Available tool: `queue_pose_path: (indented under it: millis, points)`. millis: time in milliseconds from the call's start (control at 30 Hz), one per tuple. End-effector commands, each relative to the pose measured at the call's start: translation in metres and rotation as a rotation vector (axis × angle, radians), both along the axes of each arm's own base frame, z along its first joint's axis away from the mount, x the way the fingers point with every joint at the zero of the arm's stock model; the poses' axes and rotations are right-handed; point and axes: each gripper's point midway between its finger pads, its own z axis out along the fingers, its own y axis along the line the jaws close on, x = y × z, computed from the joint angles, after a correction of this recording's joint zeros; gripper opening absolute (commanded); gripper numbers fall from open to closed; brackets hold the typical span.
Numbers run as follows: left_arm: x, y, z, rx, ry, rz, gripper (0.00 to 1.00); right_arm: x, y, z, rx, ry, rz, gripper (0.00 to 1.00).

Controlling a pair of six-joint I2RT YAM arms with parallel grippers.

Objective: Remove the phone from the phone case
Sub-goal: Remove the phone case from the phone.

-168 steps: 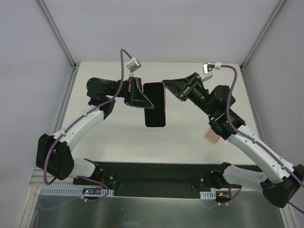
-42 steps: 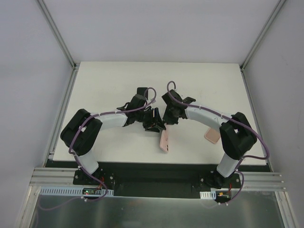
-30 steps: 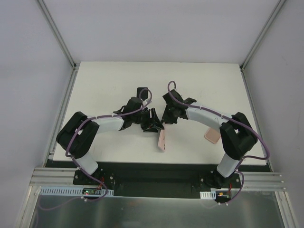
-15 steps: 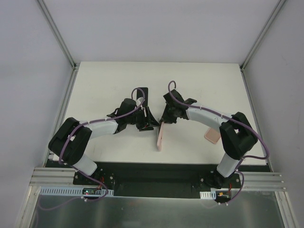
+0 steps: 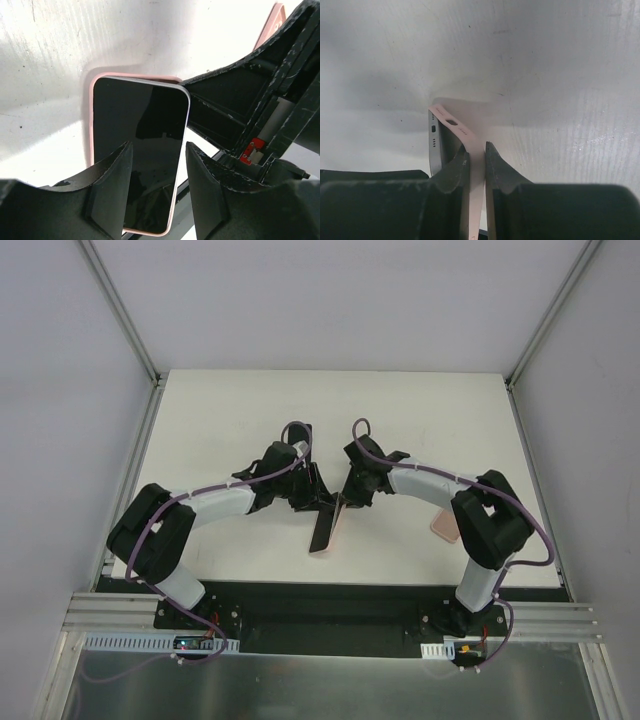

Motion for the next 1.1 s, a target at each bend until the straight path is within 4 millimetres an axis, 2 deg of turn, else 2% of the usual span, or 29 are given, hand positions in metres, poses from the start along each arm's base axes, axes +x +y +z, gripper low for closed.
queue_pose_path:
  millis: [0,300,433,500,600,933,1033,1067]
  points:
    - [0.003,0.0,0.007,0.034,-0.046,-0.016,0.46,-0.042,-0.019,-0.04,-0.118,0.156,0.028,0.01]
    - [-0.002,-0.003,0.013,0.042,-0.064,-0.08,0.57,-0.042,-0.015,-0.009,-0.06,0.12,0.015,0.01]
    - [-0.004,-0.002,0.02,0.065,-0.088,-0.104,0.58,-0.043,-0.022,0.005,-0.074,0.095,0.007,0.01]
    - [-0.005,-0.008,0.026,0.058,-0.11,-0.13,0.58,-0.044,-0.025,0.013,-0.077,0.083,0.008,0.01]
    - [-0.01,-0.008,0.025,0.102,-0.118,-0.159,0.57,-0.044,-0.027,0.02,-0.074,0.072,0.01,0.01]
    - [-0.022,-0.007,0.024,0.226,-0.188,-0.214,0.5,-0.04,-0.022,0.028,-0.057,0.065,0.01,0.01]
    - [-0.026,-0.005,0.027,0.227,-0.225,-0.205,0.5,-0.039,-0.021,0.029,-0.056,0.066,0.006,0.01]
    - [-0.029,-0.005,0.035,0.217,-0.253,-0.203,0.5,-0.038,-0.02,0.029,-0.053,0.065,0.006,0.01]
